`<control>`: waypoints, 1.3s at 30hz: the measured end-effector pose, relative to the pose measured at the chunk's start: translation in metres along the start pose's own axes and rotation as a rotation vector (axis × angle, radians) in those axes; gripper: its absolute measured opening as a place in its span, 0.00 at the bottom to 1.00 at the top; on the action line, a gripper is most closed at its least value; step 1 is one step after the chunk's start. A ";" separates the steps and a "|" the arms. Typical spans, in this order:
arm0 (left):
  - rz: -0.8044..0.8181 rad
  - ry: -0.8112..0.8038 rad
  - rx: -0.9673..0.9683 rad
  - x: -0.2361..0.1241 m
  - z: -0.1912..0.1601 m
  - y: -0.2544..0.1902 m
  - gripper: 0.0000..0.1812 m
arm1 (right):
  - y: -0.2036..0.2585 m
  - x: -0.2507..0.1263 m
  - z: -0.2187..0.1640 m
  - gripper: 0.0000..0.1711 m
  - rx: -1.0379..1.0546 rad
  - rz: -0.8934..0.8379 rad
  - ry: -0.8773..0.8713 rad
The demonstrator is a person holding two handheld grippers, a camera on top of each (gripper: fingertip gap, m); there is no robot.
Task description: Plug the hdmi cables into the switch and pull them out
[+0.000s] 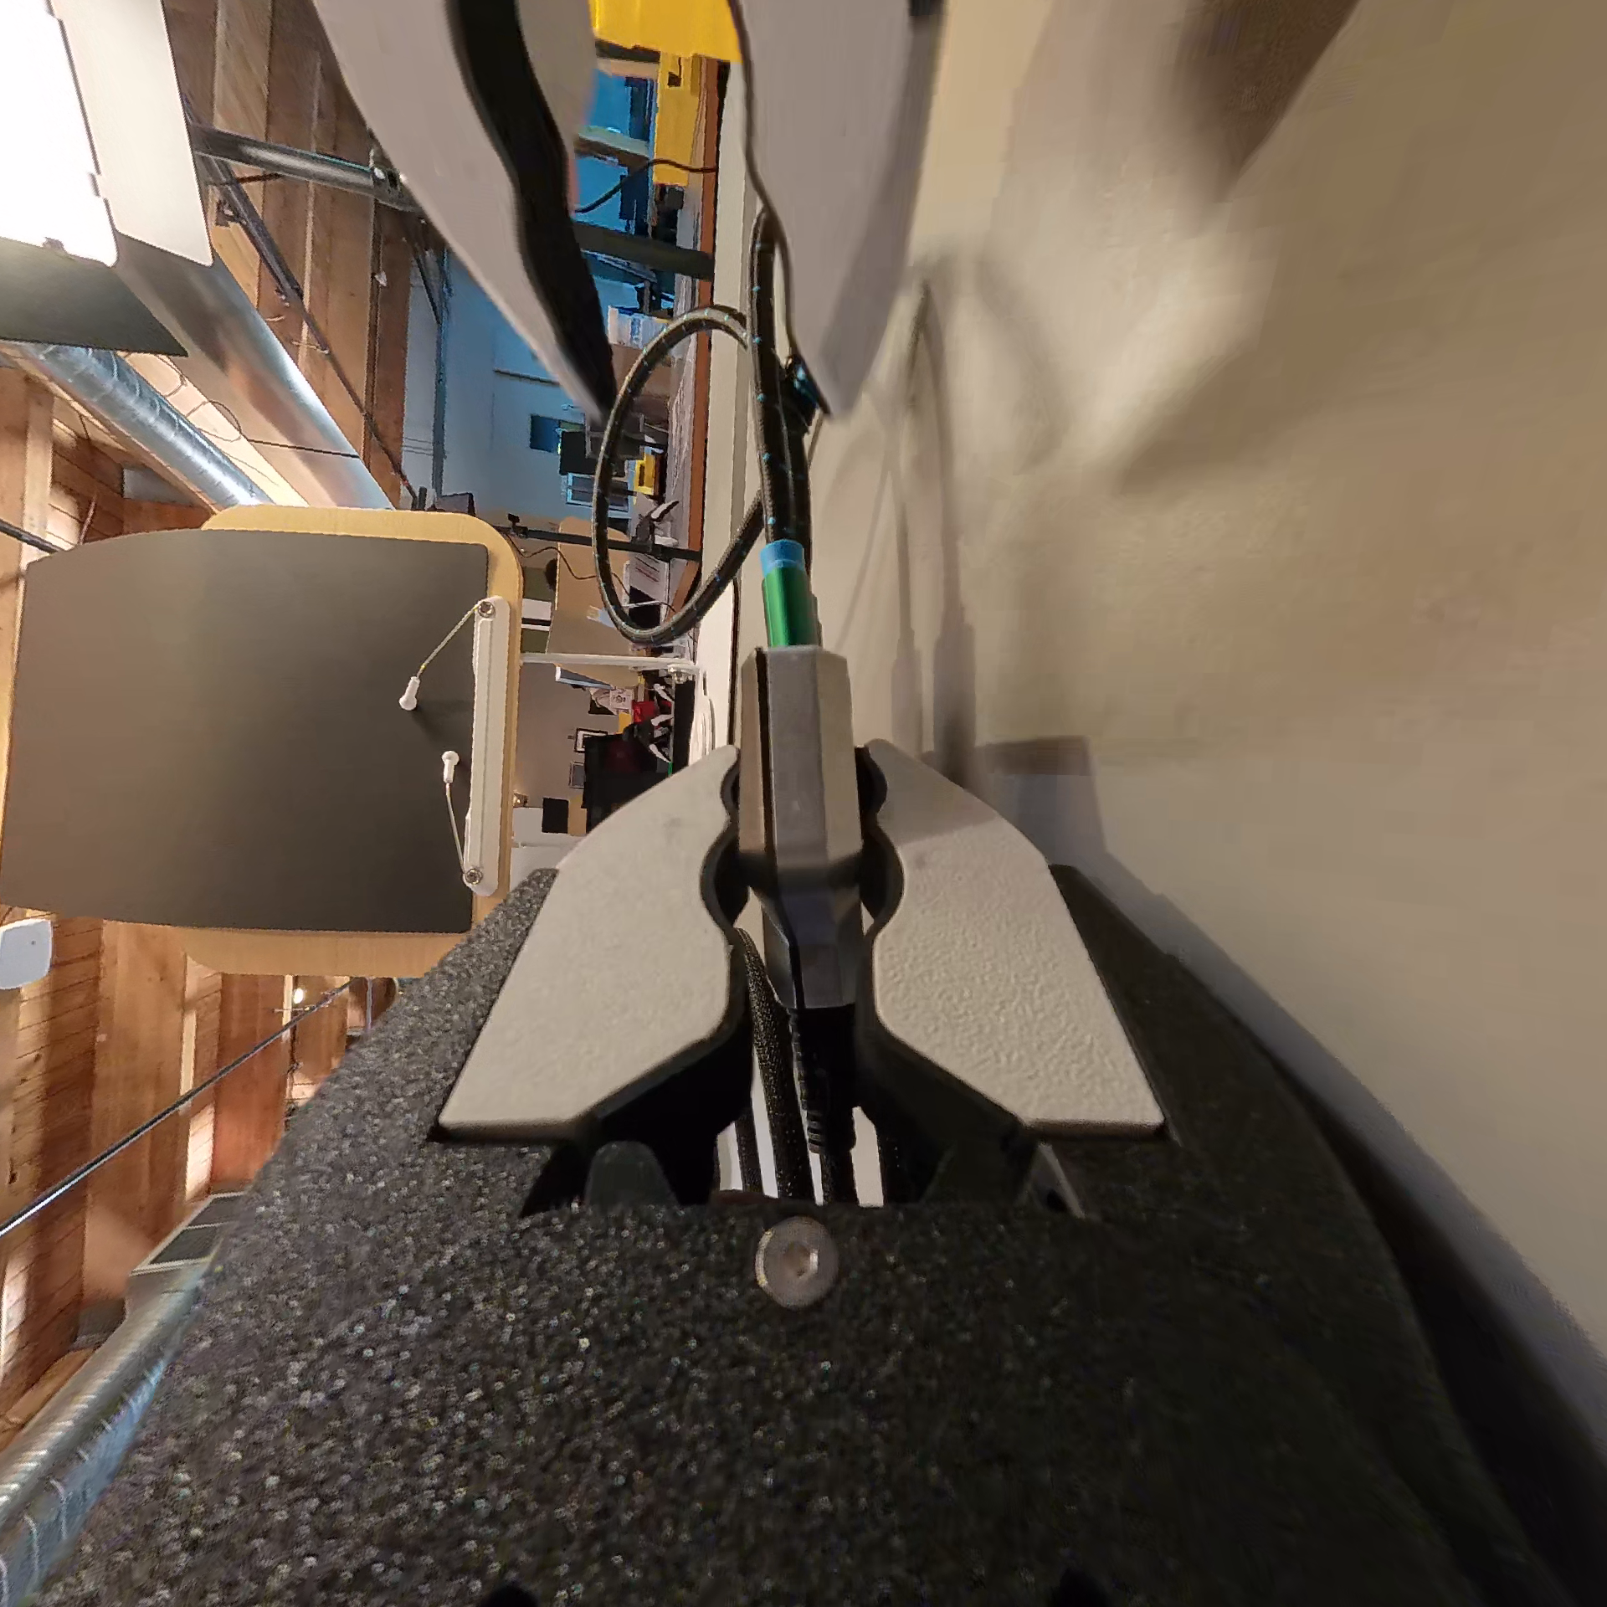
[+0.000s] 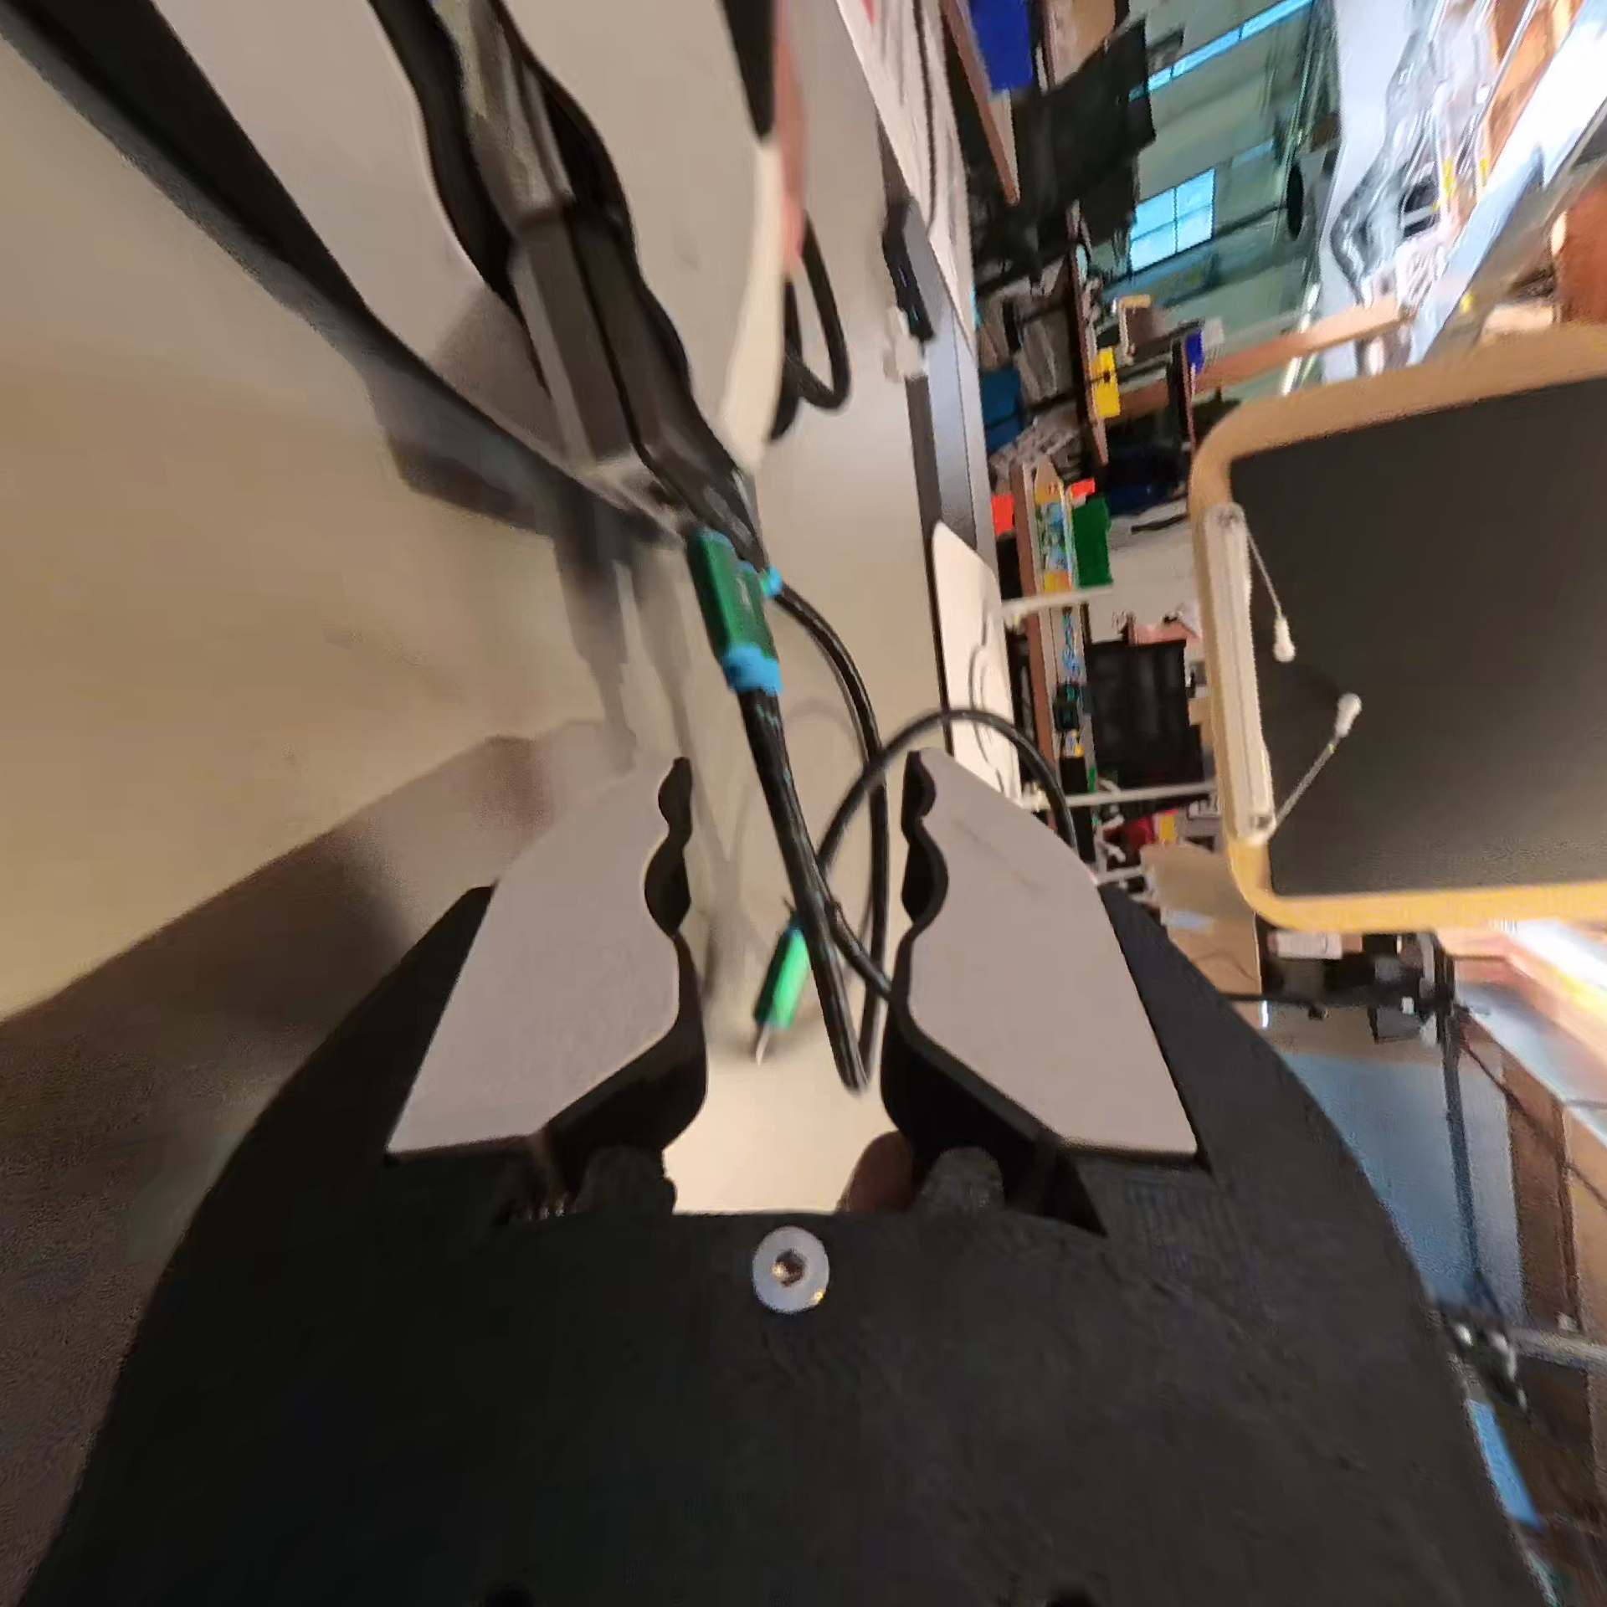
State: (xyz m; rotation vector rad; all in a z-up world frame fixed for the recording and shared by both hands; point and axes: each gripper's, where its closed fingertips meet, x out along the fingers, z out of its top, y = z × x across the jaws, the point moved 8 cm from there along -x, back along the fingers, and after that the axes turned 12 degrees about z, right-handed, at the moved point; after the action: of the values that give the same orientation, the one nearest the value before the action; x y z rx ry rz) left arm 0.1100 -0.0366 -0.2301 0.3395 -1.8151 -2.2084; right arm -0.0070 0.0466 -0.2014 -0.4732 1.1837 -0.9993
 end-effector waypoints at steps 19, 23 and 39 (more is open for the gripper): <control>-0.006 -0.061 -0.060 0.011 0.011 -0.002 0.19 | 0.022 0.031 0.011 0.08 -0.104 -0.125 -0.060; 0.005 -0.063 -0.047 0.012 0.013 -0.003 0.18 | 0.024 0.026 0.018 0.08 -0.096 -0.133 -0.078; 0.041 0.072 -0.019 0.017 0.008 -0.007 0.14 | 0.027 0.018 -0.007 0.07 -0.199 -0.153 -0.014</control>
State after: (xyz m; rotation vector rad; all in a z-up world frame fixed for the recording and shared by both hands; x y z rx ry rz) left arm 0.0911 -0.0339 -0.2352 0.3697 -1.7475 -2.1564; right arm -0.0025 0.0468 -0.2341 -0.7367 1.2549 -1.0110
